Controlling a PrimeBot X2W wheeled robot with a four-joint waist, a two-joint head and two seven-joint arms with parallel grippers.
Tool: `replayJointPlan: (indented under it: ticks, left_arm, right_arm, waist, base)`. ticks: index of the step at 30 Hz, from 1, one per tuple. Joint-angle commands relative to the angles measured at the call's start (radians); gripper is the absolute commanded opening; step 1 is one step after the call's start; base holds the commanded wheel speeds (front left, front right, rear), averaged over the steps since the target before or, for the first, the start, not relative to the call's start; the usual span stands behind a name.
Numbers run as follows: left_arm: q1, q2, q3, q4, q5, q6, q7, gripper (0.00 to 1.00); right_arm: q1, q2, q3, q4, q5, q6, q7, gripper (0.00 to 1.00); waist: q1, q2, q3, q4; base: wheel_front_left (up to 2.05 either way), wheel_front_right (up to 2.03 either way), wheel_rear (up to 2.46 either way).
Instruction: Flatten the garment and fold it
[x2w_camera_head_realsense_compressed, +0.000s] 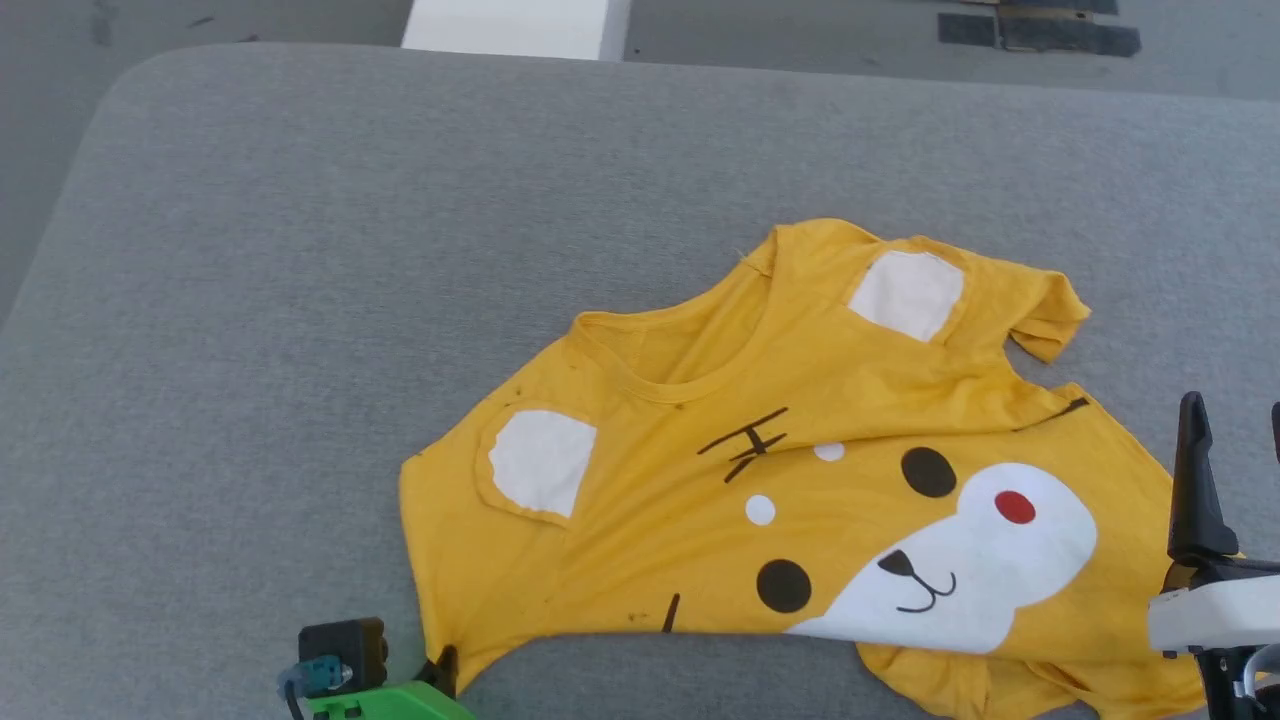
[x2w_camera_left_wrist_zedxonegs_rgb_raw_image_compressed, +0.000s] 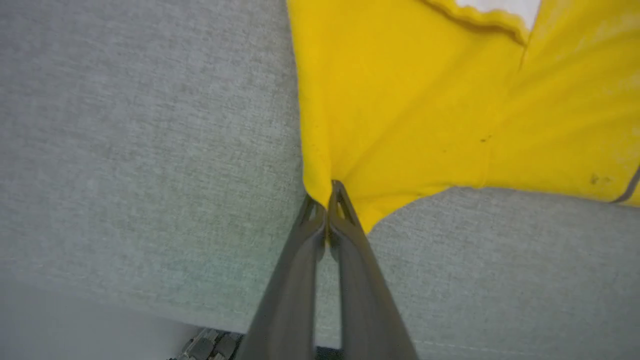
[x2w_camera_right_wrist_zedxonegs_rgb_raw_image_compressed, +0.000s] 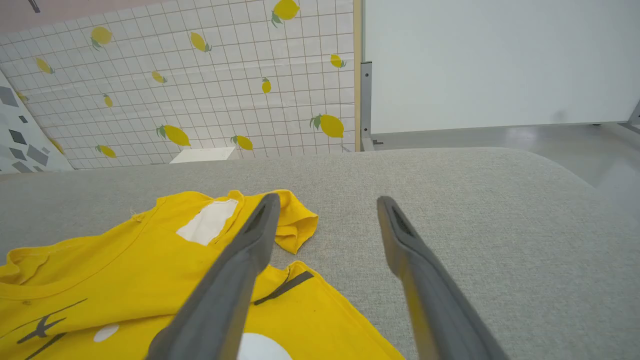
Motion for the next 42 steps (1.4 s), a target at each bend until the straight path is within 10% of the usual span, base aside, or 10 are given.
replayJointPlan:
  ticks: [1,12,30,31,32,33,42]
  left_arm:
    - [0.011,-0.004,0.002,0.001,-0.007,0.018,-0.015,1.00]
    - [-0.222,0.030,-0.004,-0.070,0.054,-0.009,-0.180,1.00]
    - [-0.562,0.068,-0.198,0.325,0.075,-0.208,0.060,1.00]
    - [-0.568,0.070,-0.202,0.345,0.074,-0.212,0.065,0.88]
    - [-0.574,0.071,-0.203,0.359,0.074,-0.215,0.059,0.14]
    - [-0.578,0.070,-0.203,0.372,0.072,-0.215,0.058,0.00]
    - [-0.660,0.032,-0.234,0.335,0.082,-0.224,-0.021,0.00]
  right_arm:
    - [0.006,0.000,0.001,-0.009,-0.008,-0.002,0.006,1.00]
    - [0.002,0.000,0.001,-0.052,-0.018,-0.002,0.040,1.00]
    - [-0.059,0.000,-0.034,-0.104,-0.004,-0.002,0.055,1.00]
    - [-0.060,0.000,-0.034,-0.102,-0.002,-0.002,0.053,1.00]
    - [-0.061,0.000,-0.034,-0.099,-0.001,-0.002,0.051,1.00]
    - [-0.062,0.000,-0.035,-0.098,0.000,-0.002,0.050,1.00]
    - [-0.065,0.000,-0.043,-0.091,0.003,-0.002,0.043,1.00]
  waist:
    - [0.0000,0.0000,-0.025,0.035]
    - [0.0000,0.0000,-0.017,0.035]
    - [0.0000,0.0000,0.102,-0.095]
    - [0.0000,0.0000,0.104,-0.101]
    - [0.0000,0.0000,0.105,-0.104]
    - [0.0000,0.0000,0.105,-0.108]
    - [0.0000,0.0000,0.101,-0.111]
  base:
    - [0.00,0.00,0.00]
    - [0.00,0.00,0.00]
    - [0.00,0.00,0.00]
    - [0.00,0.00,0.00]
    - [0.00,0.00,0.00]
    - [0.00,0.00,0.00]
    - [0.00,0.00,0.00]
